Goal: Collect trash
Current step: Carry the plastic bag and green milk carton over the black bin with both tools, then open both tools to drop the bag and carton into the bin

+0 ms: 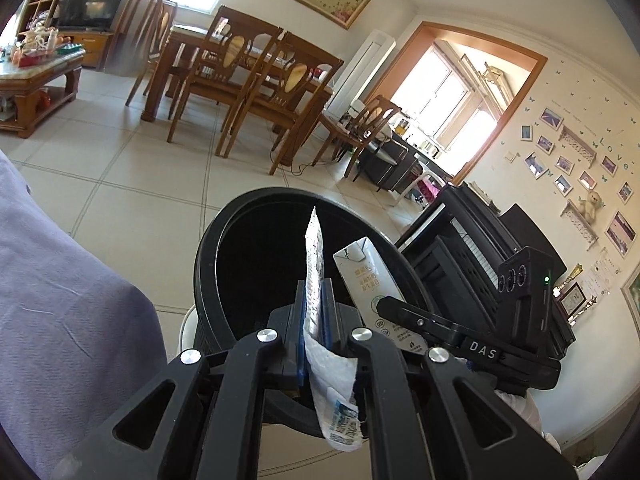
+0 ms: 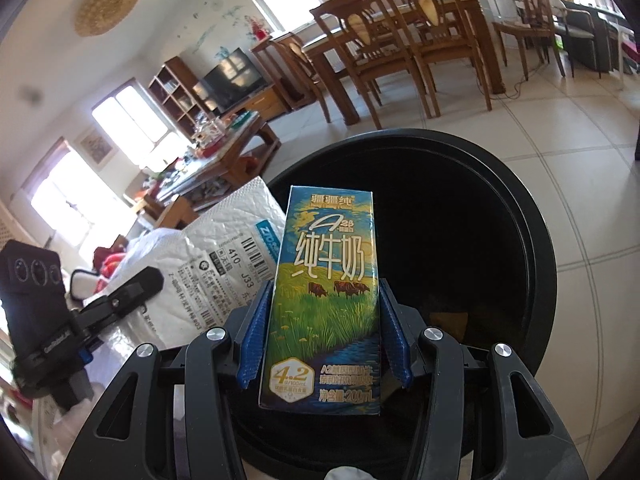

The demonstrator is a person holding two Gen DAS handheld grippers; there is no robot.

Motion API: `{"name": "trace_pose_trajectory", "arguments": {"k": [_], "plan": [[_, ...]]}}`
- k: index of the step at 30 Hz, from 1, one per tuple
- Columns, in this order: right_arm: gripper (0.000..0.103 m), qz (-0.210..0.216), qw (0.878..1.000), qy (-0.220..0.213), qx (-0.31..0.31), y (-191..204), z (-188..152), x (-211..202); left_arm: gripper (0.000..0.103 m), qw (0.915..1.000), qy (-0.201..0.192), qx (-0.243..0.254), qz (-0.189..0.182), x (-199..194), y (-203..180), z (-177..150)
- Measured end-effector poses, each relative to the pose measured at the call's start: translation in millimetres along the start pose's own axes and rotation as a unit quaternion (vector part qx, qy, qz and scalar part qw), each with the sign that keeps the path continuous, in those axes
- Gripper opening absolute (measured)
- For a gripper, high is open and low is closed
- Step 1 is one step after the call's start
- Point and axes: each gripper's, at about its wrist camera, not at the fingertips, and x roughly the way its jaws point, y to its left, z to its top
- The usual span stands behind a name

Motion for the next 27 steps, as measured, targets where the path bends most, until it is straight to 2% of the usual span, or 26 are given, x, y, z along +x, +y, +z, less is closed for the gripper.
{"name": "trace_pose_trajectory", "arguments": {"k": [7,13,16,18,21,25,27], "plan": [[0.051,-0.007,1.000,0.003,-0.015,5.8,-0.7,9.1,0.010,0.9998,0.015,-0.010,0.011,4.1,8.4,-2.5],[0.052,-0.012,1.000,0.005,-0.019,27.2,0.0,12.3,0.012,0.9996,0.018,-0.007,0.020,1.1,5.7,-3.7],[0.052,-0.014,1.000,0.007,-0.019,28.0,0.4,14.2,0.023,0.9996,0.018,-0.005,0.022,-1.3,3.9,-5.2],[0.052,-0.015,1.000,0.009,-0.020,31.6,0.9,13.7,0.027,0.9996,0.019,-0.003,0.022,-0.8,1.5,-3.6],[0.057,-0.016,1.000,0.011,-0.021,33.1,1.8,14.2,0.028,0.9996,0.018,-0.001,0.020,-3.3,0.7,-5.7],[0.057,-0.018,0.999,0.009,-0.025,33.8,3.2,15.1,0.028,0.9997,0.017,-0.004,0.016,-8.2,2.6,-7.0],[0.057,-0.019,0.999,0.007,-0.027,37.0,4.7,14.5,0.035,0.9998,0.017,-0.004,0.013,-11.0,4.0,-6.4]]}}
